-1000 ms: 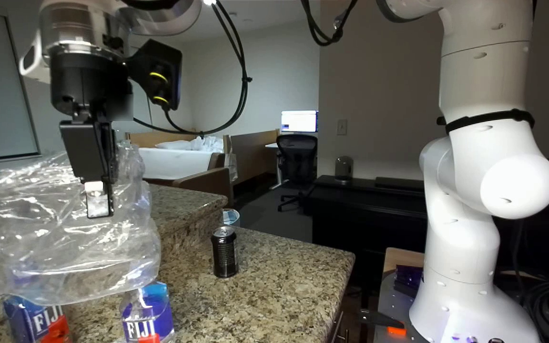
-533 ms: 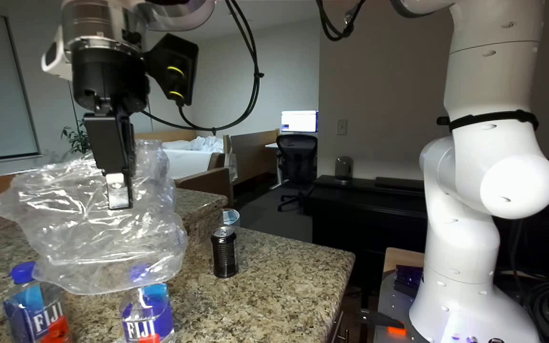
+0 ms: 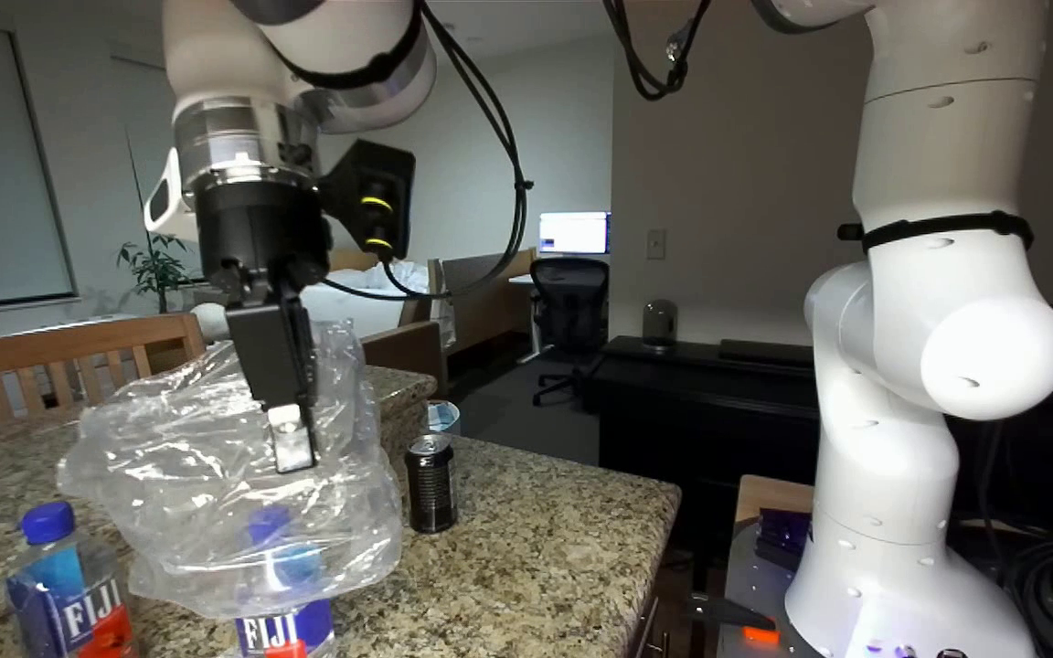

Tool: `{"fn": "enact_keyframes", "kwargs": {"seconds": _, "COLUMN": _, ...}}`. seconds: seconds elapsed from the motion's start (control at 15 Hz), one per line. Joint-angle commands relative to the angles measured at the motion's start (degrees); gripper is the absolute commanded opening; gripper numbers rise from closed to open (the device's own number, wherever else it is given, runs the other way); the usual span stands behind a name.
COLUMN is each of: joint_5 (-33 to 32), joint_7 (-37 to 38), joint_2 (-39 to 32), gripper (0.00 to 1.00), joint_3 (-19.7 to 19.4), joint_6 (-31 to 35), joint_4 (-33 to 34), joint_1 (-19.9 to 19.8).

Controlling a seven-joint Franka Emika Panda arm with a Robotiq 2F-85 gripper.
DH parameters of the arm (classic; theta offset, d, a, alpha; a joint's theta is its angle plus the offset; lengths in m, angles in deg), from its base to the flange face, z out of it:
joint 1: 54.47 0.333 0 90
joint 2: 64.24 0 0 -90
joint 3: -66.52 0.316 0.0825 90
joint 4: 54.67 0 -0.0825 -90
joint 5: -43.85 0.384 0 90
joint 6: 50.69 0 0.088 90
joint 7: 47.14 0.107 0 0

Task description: Put the plastic bag around one of the water bottles on the counter

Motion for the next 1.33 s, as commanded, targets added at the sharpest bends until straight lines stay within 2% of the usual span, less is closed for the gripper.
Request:
{"fn": "enact_keyframes", "kwargs": {"seconds": 0.0, "joint_5": 0.8, "joint_7": -1.6, "joint_2": 3.1, "gripper": 0.09, "joint_3": 0.6, "joint_6": 5.4, "joint_4": -6.7, "joint_1": -0.2}}
{"fn": "enact_keyframes", "kwargs": {"seconds": 0.33, "joint_5": -1.2, "joint_7": -0.9, "joint_2": 3.6, "gripper": 0.09, "joint_3": 1.8, "joint_6": 14.9, "joint_4": -12.6, "joint_1": 0.6}}
{"fn": "enact_keyframes", "kwargs": {"seconds": 0.8, "joint_5": 2.1, "joint_7": -3.5, "joint_2": 1.7, "gripper": 0.09, "joint_3": 1.6, "joint_6": 24.8, "joint_4": -19.1, "joint_1": 0.6}}
{"fn": "enact_keyframes", "kwargs": {"seconds": 1.27, "joint_5": -4.0, "joint_7": -3.2, "joint_2": -1.8, "gripper": 0.09, "joint_3": 0.2, "joint_6": 30.2, "joint_4": -13.9, "joint_1": -0.4}}
